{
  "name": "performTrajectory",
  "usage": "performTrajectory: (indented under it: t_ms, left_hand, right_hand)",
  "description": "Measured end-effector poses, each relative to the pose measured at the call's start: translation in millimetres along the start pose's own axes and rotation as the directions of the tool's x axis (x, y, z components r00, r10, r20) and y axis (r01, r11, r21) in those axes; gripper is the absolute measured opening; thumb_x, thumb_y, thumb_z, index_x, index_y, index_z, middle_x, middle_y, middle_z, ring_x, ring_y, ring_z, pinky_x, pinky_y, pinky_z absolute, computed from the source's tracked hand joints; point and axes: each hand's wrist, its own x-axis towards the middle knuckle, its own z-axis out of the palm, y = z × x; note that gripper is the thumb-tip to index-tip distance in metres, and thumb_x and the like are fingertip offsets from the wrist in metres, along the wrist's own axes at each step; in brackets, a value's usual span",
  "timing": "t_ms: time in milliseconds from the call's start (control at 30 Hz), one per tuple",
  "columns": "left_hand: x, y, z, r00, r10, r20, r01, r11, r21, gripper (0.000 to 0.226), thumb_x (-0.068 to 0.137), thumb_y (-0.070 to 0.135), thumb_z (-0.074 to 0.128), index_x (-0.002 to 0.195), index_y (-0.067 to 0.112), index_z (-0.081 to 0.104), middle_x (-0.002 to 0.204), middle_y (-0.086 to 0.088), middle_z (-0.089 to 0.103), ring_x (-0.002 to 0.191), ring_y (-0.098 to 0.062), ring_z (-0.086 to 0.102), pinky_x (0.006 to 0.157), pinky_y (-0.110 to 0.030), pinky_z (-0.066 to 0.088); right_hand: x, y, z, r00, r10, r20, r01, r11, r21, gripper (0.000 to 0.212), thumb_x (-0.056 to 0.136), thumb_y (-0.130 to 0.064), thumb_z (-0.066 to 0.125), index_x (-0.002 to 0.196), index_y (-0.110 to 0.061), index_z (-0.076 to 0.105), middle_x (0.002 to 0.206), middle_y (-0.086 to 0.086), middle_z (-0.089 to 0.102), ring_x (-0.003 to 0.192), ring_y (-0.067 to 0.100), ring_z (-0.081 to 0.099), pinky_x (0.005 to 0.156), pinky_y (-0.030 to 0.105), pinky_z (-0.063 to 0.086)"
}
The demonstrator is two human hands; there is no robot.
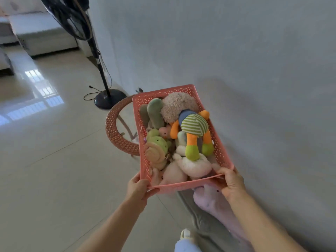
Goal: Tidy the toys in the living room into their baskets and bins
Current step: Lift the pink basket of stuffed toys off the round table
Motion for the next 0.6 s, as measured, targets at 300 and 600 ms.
performTrajectory:
  t_ms: [300,600]
  left_hand:
    - [-52,-85,69,0.962,-0.161,0.221,0.081,0.939,0.334,0.035,0.085,-0.017,0.041,0.085,0.012,0.059,0.084,-0.013,0.064,0.066,-0.029,0.063,0.043,-0.034,0.055]
    - [-137,-221,156,0.866,-0.326,0.38,0.044,0.806,0.591,0.026,0.087,-0.012,0.043,0.093,0.008,0.059,0.08,-0.013,0.064,0.065,-0.029,0.06,0.044,-0.034,0.055]
  right_hand:
    - [-50,2,-171,0.948,-0.017,-0.316,0.079,0.98,0.183,0.029,0.076,0.015,0.044,0.091,-0.004,0.059,0.046,0.004,0.064,0.054,0.023,0.059,0.041,0.029,0.053]
    - [-132,-2,-364,0.827,0.013,-0.562,0.228,0.906,0.357,0.033,0.077,0.012,0.04,0.101,-0.003,0.055,0.052,0.011,0.06,0.053,0.025,0.06,0.042,0.03,0.052]
